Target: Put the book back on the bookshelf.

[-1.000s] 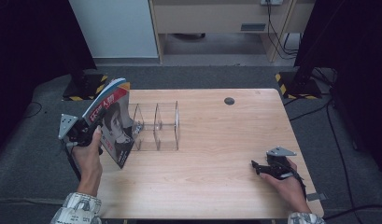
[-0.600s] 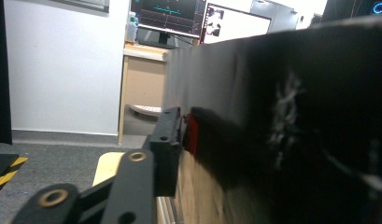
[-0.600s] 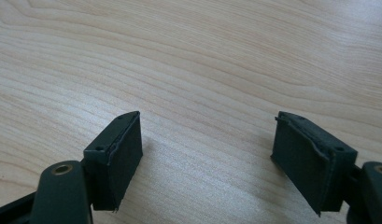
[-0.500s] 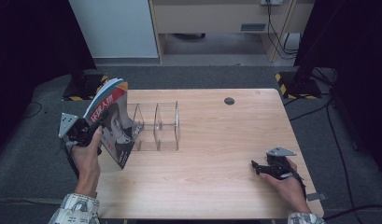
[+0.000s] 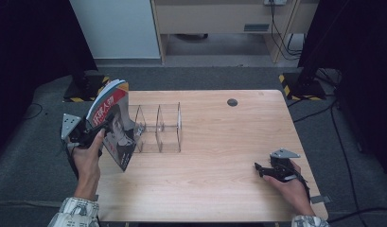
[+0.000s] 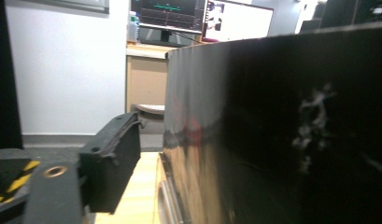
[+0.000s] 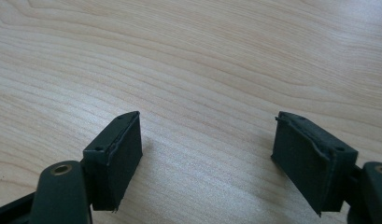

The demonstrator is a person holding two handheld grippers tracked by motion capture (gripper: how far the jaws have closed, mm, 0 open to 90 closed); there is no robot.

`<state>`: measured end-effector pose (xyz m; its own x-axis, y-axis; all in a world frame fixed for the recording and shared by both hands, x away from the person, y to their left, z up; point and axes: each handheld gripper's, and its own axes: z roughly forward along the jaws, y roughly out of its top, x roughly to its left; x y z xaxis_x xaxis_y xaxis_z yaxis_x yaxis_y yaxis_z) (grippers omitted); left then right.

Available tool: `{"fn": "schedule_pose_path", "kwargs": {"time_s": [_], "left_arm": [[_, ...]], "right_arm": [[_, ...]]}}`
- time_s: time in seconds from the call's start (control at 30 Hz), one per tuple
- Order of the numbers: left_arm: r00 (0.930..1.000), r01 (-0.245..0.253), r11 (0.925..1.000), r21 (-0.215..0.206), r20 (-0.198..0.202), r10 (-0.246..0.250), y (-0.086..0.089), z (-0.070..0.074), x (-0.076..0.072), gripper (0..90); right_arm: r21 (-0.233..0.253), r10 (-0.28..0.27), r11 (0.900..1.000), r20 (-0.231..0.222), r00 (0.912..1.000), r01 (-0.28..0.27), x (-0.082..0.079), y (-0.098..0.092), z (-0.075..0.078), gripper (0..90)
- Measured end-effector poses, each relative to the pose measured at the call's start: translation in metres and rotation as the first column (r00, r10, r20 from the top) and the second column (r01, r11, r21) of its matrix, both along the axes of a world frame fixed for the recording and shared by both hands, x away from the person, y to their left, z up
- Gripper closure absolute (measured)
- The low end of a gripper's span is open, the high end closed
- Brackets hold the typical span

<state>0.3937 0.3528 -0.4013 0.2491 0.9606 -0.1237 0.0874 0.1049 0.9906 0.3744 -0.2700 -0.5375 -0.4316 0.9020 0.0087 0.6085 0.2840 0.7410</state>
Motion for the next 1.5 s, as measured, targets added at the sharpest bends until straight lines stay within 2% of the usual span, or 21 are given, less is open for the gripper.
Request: {"fn": "schedule_pose_path", "kwargs": {"time_s": [0.17,0.3,0.4,0.57,0.93,1.27,1.5], "left_arm": [[0.9997,0.019,0.9998,-0.008,-0.015,-0.019,0.002,-0.002,0.0,9.2],[0.9995,0.021,0.9996,0.017,-0.024,-0.02,0.0,-0.002,-0.001,7.8],[0.9996,0.023,0.9988,0.042,-0.016,-0.023,-0.002,-0.002,-0.003,6.7],[0.9998,0.016,0.9983,0.057,-0.011,-0.015,-0.003,-0.002,-0.005,4.6],[0.9998,-0.001,0.9983,0.058,-0.018,0.002,0.0,-0.003,-0.007,2.9],[0.9999,0.004,0.9982,0.06,-0.014,-0.003,0.004,-0.005,-0.017,2.8],[0.9994,0.008,0.9976,0.068,-0.034,-0.005,0.005,-0.011,-0.023,2.9]], "right_arm": [[0.0,0.001,1.0,0.0,1.0,-0.001,0.0,0.0,0.0,23.8],[-0.002,0.0,1.0,-0.001,1.0,0.0,0.0,0.0,0.0,23.7],[-0.002,0.0,1.0,-0.001,1.0,0.0,0.0,0.0,0.0,23.7],[-0.001,-0.003,1.0,0.002,1.0,0.003,0.0,0.0,0.0,23.4],[-0.002,0.0,1.0,0.002,1.0,0.0,0.0,0.0,0.0,23.4],[-0.001,-0.002,1.0,0.002,1.0,0.002,0.0,0.001,0.0,23.3],[-0.001,0.002,1.0,0.001,1.0,-0.002,0.0,0.001,0.0,23.3]]}}
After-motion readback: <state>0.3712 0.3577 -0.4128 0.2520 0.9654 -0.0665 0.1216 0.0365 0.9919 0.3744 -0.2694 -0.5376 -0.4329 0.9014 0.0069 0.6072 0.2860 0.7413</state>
